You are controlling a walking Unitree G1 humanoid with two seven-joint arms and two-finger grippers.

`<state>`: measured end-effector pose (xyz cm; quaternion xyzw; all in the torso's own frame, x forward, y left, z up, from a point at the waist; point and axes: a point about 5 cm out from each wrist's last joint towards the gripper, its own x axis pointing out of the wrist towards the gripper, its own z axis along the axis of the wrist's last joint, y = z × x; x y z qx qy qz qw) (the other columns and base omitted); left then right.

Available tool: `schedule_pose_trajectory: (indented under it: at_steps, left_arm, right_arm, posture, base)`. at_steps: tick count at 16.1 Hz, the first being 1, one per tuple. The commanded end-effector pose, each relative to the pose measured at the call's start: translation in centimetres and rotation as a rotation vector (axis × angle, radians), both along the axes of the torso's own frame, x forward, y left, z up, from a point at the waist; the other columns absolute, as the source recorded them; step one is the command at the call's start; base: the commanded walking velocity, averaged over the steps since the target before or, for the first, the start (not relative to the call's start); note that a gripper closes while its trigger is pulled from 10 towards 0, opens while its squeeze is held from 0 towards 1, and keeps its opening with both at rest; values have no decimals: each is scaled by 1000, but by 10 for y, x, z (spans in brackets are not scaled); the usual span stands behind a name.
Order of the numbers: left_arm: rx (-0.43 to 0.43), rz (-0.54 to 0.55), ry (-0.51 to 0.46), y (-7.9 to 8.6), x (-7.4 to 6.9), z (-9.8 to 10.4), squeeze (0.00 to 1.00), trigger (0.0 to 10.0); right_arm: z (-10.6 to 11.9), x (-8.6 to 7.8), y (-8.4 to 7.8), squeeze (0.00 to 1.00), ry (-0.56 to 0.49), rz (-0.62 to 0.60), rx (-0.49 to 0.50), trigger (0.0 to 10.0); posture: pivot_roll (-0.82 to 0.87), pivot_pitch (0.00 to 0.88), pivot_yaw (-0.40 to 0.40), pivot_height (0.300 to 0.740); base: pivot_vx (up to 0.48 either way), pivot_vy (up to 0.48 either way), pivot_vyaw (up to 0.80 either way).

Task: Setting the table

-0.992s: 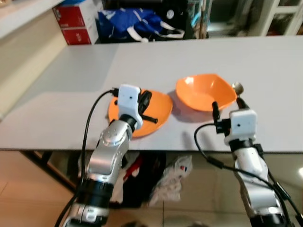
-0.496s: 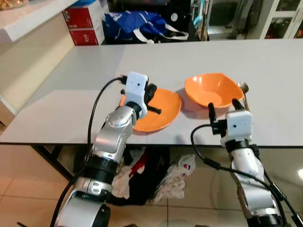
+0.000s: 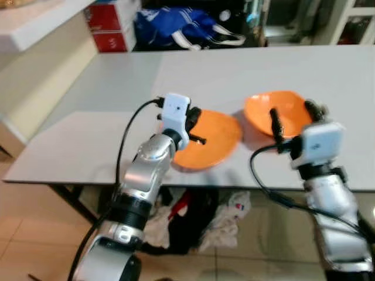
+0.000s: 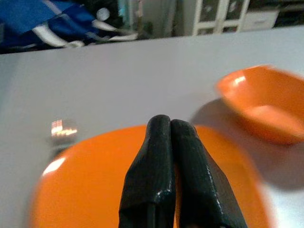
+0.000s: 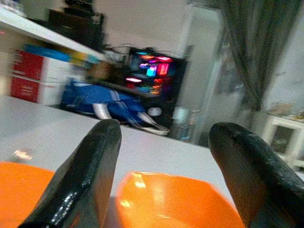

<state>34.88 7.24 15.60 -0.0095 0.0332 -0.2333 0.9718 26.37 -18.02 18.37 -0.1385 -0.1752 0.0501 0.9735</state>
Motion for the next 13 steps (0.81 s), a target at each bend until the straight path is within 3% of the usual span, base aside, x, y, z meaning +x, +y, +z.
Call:
schedule_pose_trajectory:
  at_steps: [1,4,5,7,10,13]
  left_arm:
    - [4,-13,0,-3,0,0,0,10000]
    - [21,-66,2,-11,0,-1,0,10000]
    - [55,-86,-9,-14,1,0,0,10000]
    - [110,-103,-26,-19,4,2,0,10000]
    - [131,-189,-39,-27,1,5,0,10000]
    - [164,-294,30,-33,6,5,0,10000]
  right_arm:
    - [6,-3,-8,0,30,31,37,10000]
    - [21,-8,-25,0,91,122,61,10000]
    - [27,-8,-24,0,75,125,77,10000]
    - [25,-9,-15,0,86,141,96,10000]
    - [17,-11,-9,0,136,171,131,10000]
    - [16,-11,-7,0,163,190,163,10000]
  posture:
    - [-204,0,112,736]
    - [-241,0,118,736]
    - [-241,0,118,736]
    - [-242,0,123,736]
    - [-232,0,129,736]
    - [-232,0,148,736]
  base:
    - [289,382,0]
    - [280,389,0]
    - [319,360,0]
    - [384,-283,0]
    - [0,0,0]
    - [0,0,0]
